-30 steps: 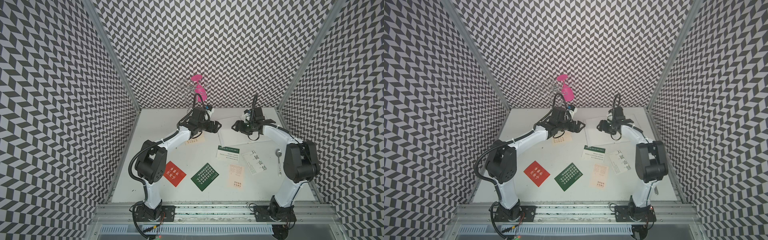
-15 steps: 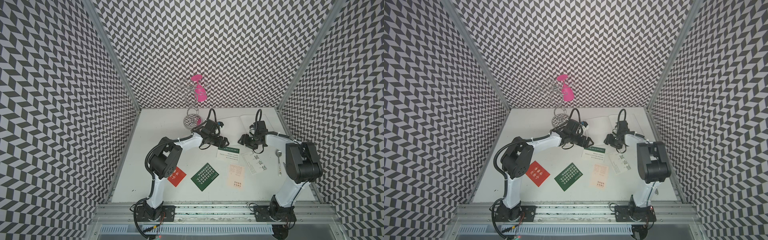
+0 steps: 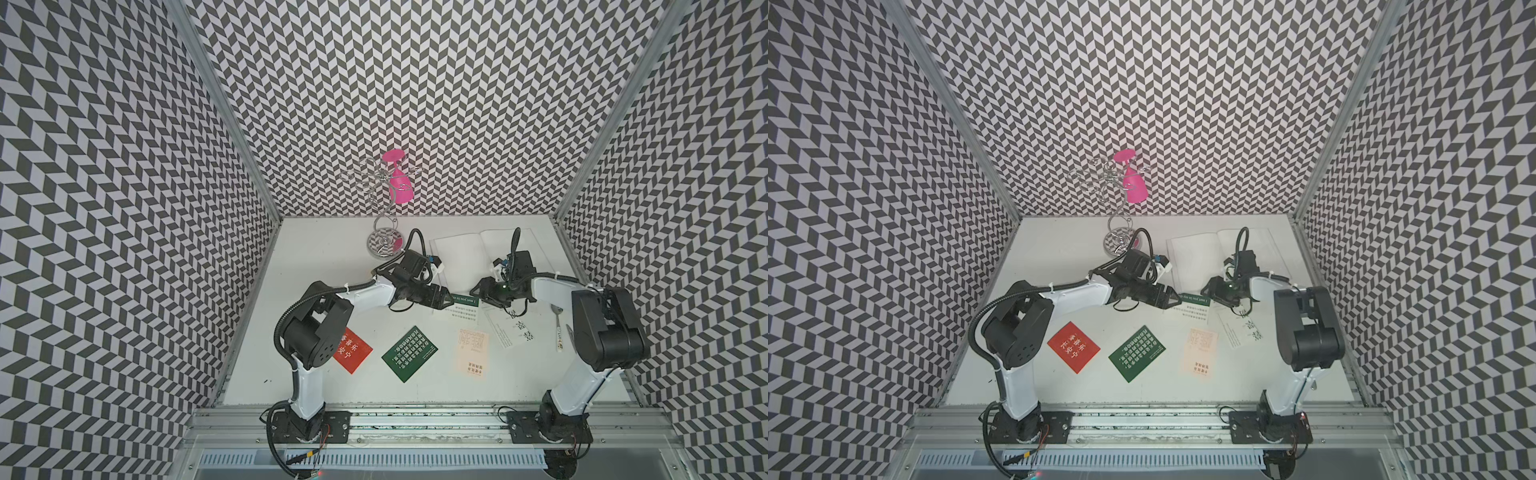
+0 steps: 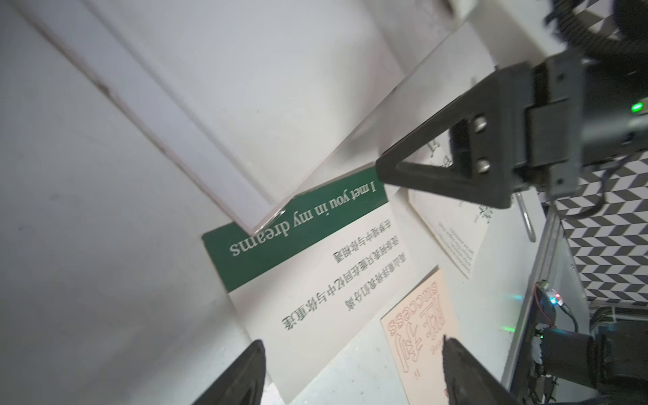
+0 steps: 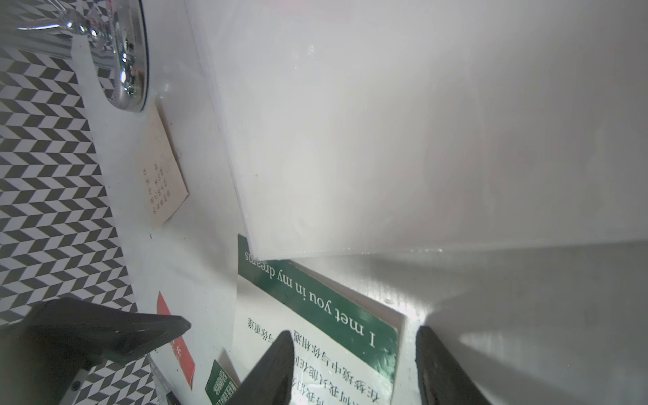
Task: Place the photos into the photo albums
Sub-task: Pick up the photo at the center of the board.
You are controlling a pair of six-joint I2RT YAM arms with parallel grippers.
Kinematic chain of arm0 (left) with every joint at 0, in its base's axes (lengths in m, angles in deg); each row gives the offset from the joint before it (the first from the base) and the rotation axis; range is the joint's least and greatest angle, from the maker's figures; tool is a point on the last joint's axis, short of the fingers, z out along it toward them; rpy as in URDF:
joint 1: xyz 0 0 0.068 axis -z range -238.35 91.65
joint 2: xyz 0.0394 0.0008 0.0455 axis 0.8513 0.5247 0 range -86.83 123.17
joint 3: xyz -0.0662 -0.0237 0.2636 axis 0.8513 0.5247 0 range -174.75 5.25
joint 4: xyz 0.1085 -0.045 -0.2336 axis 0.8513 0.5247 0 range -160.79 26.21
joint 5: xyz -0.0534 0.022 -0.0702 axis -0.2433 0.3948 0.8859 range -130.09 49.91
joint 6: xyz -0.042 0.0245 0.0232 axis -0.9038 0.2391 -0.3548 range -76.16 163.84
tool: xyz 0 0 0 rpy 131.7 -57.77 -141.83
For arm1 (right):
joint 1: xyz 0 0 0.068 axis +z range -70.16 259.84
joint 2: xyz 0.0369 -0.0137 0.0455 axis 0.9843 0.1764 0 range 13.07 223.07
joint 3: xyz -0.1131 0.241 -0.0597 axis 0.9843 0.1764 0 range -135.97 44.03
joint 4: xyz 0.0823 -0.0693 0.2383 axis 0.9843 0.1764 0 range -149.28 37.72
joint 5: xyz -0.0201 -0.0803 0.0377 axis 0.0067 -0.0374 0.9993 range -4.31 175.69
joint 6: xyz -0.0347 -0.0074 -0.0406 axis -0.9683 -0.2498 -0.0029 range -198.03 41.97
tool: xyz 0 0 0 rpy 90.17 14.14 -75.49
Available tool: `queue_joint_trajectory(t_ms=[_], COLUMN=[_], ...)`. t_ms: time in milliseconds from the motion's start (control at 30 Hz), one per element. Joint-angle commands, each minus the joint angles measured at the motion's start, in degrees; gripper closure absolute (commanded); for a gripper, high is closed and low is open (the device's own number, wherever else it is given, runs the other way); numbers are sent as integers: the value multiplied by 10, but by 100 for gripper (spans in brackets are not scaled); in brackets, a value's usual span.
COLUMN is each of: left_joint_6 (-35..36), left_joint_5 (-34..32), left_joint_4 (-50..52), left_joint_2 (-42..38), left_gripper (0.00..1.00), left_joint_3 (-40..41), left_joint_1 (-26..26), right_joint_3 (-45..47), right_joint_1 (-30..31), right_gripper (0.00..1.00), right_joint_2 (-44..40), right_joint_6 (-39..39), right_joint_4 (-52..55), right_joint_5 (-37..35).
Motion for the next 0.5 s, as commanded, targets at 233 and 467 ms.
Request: queue_joint_trajectory(t_ms=[233, 467], left_joint_6=[15, 39], left_joint_5=[40, 22], left_joint_4=[4, 45], left_joint_2=[40, 74], left_gripper=[22, 22], left_joint_3=[-18, -21], left_joint_1=[13, 8], right_joint_3=[38, 64], right_joint_1=[6, 9], right_gripper=[47, 50], right_joint_2=[-5, -8], right_joint_6=[4, 20], right_joint_4=[-50, -88], right_joint_5=[56, 81])
